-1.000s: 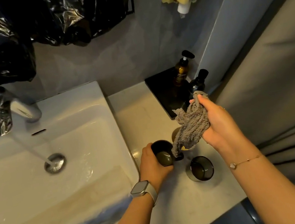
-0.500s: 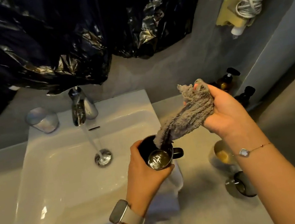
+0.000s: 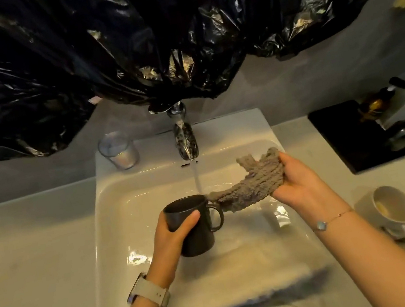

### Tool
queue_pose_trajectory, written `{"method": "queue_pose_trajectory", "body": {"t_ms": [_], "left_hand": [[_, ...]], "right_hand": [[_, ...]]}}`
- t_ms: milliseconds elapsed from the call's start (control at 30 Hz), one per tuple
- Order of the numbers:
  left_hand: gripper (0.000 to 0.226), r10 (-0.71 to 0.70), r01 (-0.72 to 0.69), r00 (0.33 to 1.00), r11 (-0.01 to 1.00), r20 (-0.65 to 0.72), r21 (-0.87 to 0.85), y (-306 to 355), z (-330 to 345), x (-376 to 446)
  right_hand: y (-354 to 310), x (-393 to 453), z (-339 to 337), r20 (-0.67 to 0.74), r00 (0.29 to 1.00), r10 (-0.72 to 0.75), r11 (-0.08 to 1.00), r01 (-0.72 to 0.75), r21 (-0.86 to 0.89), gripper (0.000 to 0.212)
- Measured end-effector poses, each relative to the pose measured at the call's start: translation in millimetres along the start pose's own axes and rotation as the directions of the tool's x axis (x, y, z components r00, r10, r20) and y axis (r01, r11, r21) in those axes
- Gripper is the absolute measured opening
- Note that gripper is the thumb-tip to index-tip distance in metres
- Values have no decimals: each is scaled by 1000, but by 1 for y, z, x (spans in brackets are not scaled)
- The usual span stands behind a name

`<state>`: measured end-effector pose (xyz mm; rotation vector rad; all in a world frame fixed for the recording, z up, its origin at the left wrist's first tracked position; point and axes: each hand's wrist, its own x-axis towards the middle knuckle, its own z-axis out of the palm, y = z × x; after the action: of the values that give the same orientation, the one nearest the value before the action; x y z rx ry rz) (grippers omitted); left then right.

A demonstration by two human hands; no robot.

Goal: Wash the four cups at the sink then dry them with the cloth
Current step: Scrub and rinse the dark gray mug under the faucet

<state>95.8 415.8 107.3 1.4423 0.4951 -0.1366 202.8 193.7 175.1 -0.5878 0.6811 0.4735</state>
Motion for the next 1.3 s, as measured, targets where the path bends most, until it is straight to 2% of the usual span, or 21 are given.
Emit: {"method": "queue_pose_trajectory", "body": {"t_ms": [67, 133, 167, 233, 300, 333, 367, 400, 467, 533, 567, 633, 700, 767, 833, 933, 1000, 1067, 1167, 1300], "left_hand": [[87, -19, 19, 1000, 1000, 25, 10, 3, -14, 9], [85, -28, 23, 998, 995, 52, 93, 8, -25, 20], [84, -39, 28, 997, 988, 66, 150, 11, -30, 26], [84, -79, 57, 994, 966, 80, 253, 17, -36, 35], [85, -155, 123, 985, 938, 74, 325, 21, -38, 43], [83, -206, 166, 975, 922, 79, 350, 23, -38, 45], [79, -263, 212, 960, 907, 97, 365, 24, -39, 47], [77, -326, 259, 936, 893, 130, 368, 25, -40, 47], [85, -452, 364, 869, 859, 200, 360, 25, -44, 47], [98, -545, 425, 803, 808, 241, 408, 22, -46, 45], [101, -568, 421, 787, 781, 243, 462, 19, -46, 45], [100, -573, 369, 795, 716, 197, 594, 15, -44, 46], [91, -556, 321, 821, 636, 128, 702, 18, -40, 51], [84, -563, 301, 820, 582, 107, 756, 29, -40, 57], [84, -628, 306, 769, 523, 117, 795, 44, -43, 62], [79, -710, 280, 694, 421, 121, 863, 66, -49, 70], [88, -719, 261, 687, 381, 107, 887, 72, -52, 74], [93, -704, 254, 702, 392, 110, 884, 73, -54, 74], [106, -677, 265, 726, 440, 123, 858, 74, -58, 71], [105, -578, 260, 801, 569, 155, 780, 66, -67, 59]], "right_hand": [[13, 12, -6, -48, 999, 2, 998, -5, -70, 46], [26, 19, -14, -122, 979, -162, 931, 111, -348, 45], [31, 22, -18, -109, 959, -261, 842, 171, -512, 42], [38, 25, -24, -17, 919, -393, 598, 241, -764, 43], [38, 33, -36, 96, 901, -423, 270, 227, -936, 37], [35, 37, -43, 160, 887, -434, 93, 221, -971, 27], [31, 42, -52, 234, 867, -440, -74, 225, -972, 19], [27, 47, -59, 318, 839, -442, -239, 232, -943, 24], [22, 52, -67, 453, 812, -367, -544, 207, -813, 54], [18, 57, -73, 528, 823, -210, -782, 183, -596, 71], [18, 59, -75, 583, 808, -87, -858, 236, -456, 71], [19, 63, -78, 624, 759, 184, -906, 377, -191, 58], [23, 64, -78, 486, 804, 343, -883, 452, -126, 46], [24, 66, -81, 364, 848, 385, -883, 454, -124, 51], [23, 69, -82, 335, 852, 402, -888, 452, -86, 58], [24, 72, -83, 389, 814, 432, -872, 487, -50, 41], [23, 69, -80, 433, 792, 430, -858, 508, -76, 28], [22, 66, -79, 454, 794, 404, -850, 509, -135, 22], [16, 63, -79, 488, 797, 354, -820, 516, -247, 26], [8, 51, -71, 525, 796, 301, -714, 553, -429, 18]]}}
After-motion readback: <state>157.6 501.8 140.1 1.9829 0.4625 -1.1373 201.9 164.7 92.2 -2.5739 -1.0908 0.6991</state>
